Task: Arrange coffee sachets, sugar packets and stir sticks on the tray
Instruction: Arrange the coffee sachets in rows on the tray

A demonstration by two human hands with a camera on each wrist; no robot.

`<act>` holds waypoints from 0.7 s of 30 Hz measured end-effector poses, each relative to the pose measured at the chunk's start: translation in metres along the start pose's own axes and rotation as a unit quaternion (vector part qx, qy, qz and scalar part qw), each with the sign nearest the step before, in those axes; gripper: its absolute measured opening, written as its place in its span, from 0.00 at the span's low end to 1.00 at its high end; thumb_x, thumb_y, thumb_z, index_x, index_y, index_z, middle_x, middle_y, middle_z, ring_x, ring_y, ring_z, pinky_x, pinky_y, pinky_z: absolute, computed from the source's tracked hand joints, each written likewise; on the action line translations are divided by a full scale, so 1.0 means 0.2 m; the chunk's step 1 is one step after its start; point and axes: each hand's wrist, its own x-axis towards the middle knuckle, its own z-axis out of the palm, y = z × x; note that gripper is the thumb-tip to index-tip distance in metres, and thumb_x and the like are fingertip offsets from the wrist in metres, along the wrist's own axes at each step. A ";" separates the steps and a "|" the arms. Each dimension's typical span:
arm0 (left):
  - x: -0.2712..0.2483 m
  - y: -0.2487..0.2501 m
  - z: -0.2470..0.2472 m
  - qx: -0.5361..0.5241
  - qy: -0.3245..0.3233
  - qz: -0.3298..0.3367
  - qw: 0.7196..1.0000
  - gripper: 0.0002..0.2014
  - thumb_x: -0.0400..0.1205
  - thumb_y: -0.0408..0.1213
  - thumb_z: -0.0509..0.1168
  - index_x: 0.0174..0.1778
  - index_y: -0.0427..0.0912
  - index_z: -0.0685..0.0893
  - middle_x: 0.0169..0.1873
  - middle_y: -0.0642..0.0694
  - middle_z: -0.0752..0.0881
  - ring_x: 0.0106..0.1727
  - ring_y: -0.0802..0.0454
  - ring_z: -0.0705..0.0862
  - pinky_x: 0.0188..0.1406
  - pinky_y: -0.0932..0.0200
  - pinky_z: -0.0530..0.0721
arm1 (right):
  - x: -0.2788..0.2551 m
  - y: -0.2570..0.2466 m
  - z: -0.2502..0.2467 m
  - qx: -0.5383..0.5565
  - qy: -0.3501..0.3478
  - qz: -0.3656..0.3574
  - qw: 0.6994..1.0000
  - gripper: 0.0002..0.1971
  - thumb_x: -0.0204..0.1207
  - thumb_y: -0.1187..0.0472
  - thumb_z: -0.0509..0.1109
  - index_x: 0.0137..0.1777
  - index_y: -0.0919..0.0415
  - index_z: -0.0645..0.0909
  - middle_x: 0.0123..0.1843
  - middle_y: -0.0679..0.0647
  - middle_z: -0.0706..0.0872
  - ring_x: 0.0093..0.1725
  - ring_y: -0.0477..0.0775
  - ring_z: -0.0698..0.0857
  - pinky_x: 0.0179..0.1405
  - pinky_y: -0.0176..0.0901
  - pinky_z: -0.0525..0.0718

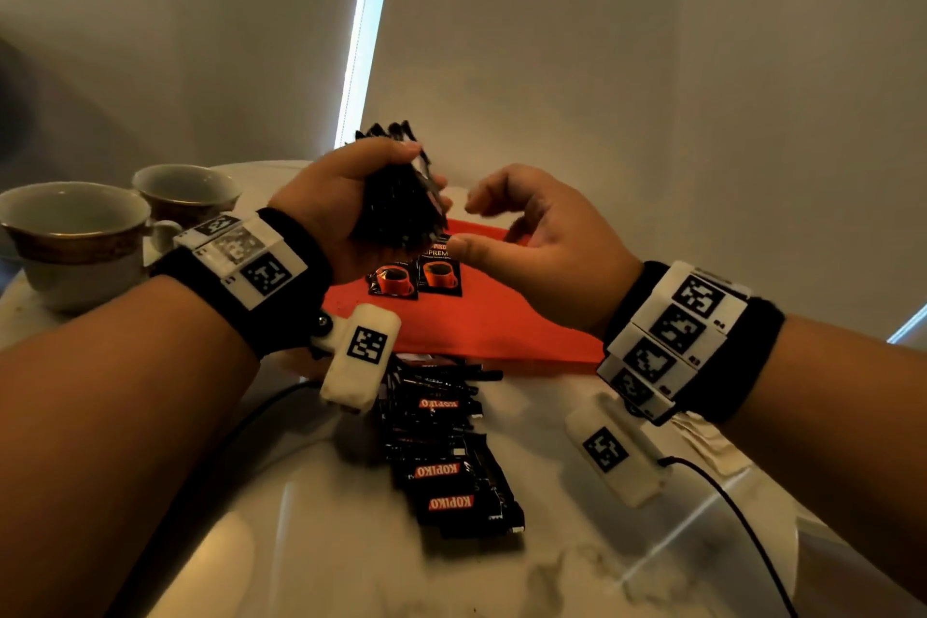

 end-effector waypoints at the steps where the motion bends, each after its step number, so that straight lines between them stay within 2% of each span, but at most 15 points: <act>1: 0.01 0.00 -0.02 -0.005 0.023 0.000 1.000 0.15 0.84 0.46 0.61 0.54 0.38 0.84 0.43 0.43 0.88 0.44 0.50 0.89 0.43 0.53 0.86 | -0.02 0.00 0.00 0.014 -0.033 0.011 0.999 0.16 0.66 0.41 0.79 0.50 0.45 0.83 0.50 0.44 0.86 0.46 0.39 0.84 0.47 0.43 0.83; 3: 0.02 0.00 -0.05 -0.004 0.048 -0.004 0.999 0.16 0.83 0.47 0.63 0.56 0.37 0.83 0.46 0.43 0.87 0.47 0.50 0.89 0.43 0.52 0.85 | -0.06 0.01 -0.02 0.002 -0.156 0.038 0.987 0.17 0.66 0.42 0.77 0.54 0.43 0.84 0.53 0.44 0.87 0.51 0.41 0.85 0.50 0.45 0.86; 5: 0.03 -0.01 -0.07 0.003 0.058 -0.010 0.998 0.17 0.82 0.47 0.64 0.57 0.36 0.83 0.47 0.43 0.88 0.48 0.49 0.88 0.41 0.52 0.85 | -0.10 0.02 -0.03 -0.069 -0.288 0.055 0.954 0.23 0.67 0.44 0.77 0.64 0.35 0.81 0.63 0.38 0.83 0.62 0.38 0.81 0.62 0.49 0.85; 7: 0.04 -0.02 -0.08 0.008 0.054 -0.018 0.998 0.19 0.81 0.48 0.64 0.58 0.36 0.83 0.46 0.43 0.88 0.49 0.50 0.88 0.40 0.52 0.86 | -0.13 0.01 -0.03 -0.103 -0.357 0.058 0.927 0.32 0.67 0.42 0.78 0.72 0.29 0.75 0.70 0.34 0.77 0.69 0.35 0.75 0.70 0.51 0.81; 11: 0.03 -0.02 -0.07 0.000 0.042 -0.020 0.999 0.18 0.80 0.48 0.65 0.58 0.37 0.83 0.46 0.43 0.88 0.49 0.50 0.87 0.43 0.51 0.85 | -0.16 -0.02 0.01 -0.102 -0.382 0.038 0.918 0.53 0.56 0.37 0.86 0.82 0.30 0.63 0.79 0.34 0.66 0.80 0.39 0.66 0.82 0.51 0.69; 13: 0.02 -0.02 -0.07 -0.003 0.045 -0.018 0.999 0.17 0.80 0.47 0.65 0.57 0.37 0.83 0.45 0.43 0.88 0.49 0.49 0.86 0.45 0.50 0.84 | -0.18 -0.03 0.04 -0.134 -0.396 0.030 0.908 0.60 0.53 0.37 0.88 0.84 0.30 0.58 0.84 0.36 0.58 0.84 0.41 0.58 0.84 0.50 0.64; 14: 0.03 -0.02 -0.07 -0.003 0.047 -0.016 0.999 0.17 0.80 0.47 0.65 0.56 0.37 0.83 0.44 0.43 0.88 0.49 0.49 0.86 0.46 0.50 0.83 | -0.20 -0.04 0.06 -0.157 -0.399 0.019 0.903 0.60 0.55 0.39 0.89 0.85 0.31 0.57 0.86 0.38 0.56 0.84 0.42 0.57 0.84 0.50 0.63; 15: 0.03 -0.02 -0.07 -0.004 0.048 -0.015 0.999 0.17 0.80 0.47 0.65 0.56 0.37 0.83 0.44 0.43 0.87 0.49 0.49 0.86 0.46 0.50 0.83 | -0.22 -0.03 0.08 -0.182 -0.392 -0.014 0.902 0.56 0.59 0.44 0.88 0.85 0.35 0.60 0.86 0.43 0.57 0.83 0.45 0.60 0.84 0.50 0.65; 17: 0.03 -0.02 -0.07 -0.005 0.049 -0.018 0.999 0.19 0.78 0.47 0.66 0.57 0.36 0.83 0.45 0.42 0.88 0.49 0.49 0.87 0.44 0.50 0.84 | -0.25 0.00 0.13 -0.219 -0.357 -0.105 0.902 0.44 0.67 0.52 0.85 0.83 0.45 0.69 0.81 0.52 0.68 0.77 0.54 0.71 0.77 0.52 0.75; 19: 0.03 -0.02 -0.07 -0.001 0.052 -0.018 0.998 0.21 0.75 0.48 0.67 0.57 0.37 0.83 0.46 0.42 0.88 0.49 0.49 0.87 0.44 0.51 0.85 | -0.27 0.01 0.17 -0.222 -0.333 -0.129 0.907 0.37 0.68 0.56 0.82 0.79 0.50 0.75 0.75 0.54 0.75 0.71 0.56 0.77 0.69 0.52 0.80; 21: 0.02 -0.01 -0.08 -0.004 0.056 -0.011 0.998 0.21 0.73 0.48 0.68 0.57 0.38 0.83 0.47 0.42 0.87 0.49 0.49 0.87 0.44 0.50 0.85 | -0.29 0.02 0.19 -0.215 -0.323 -0.134 0.912 0.34 0.70 0.58 0.81 0.78 0.51 0.77 0.73 0.54 0.76 0.68 0.56 0.78 0.66 0.52 0.80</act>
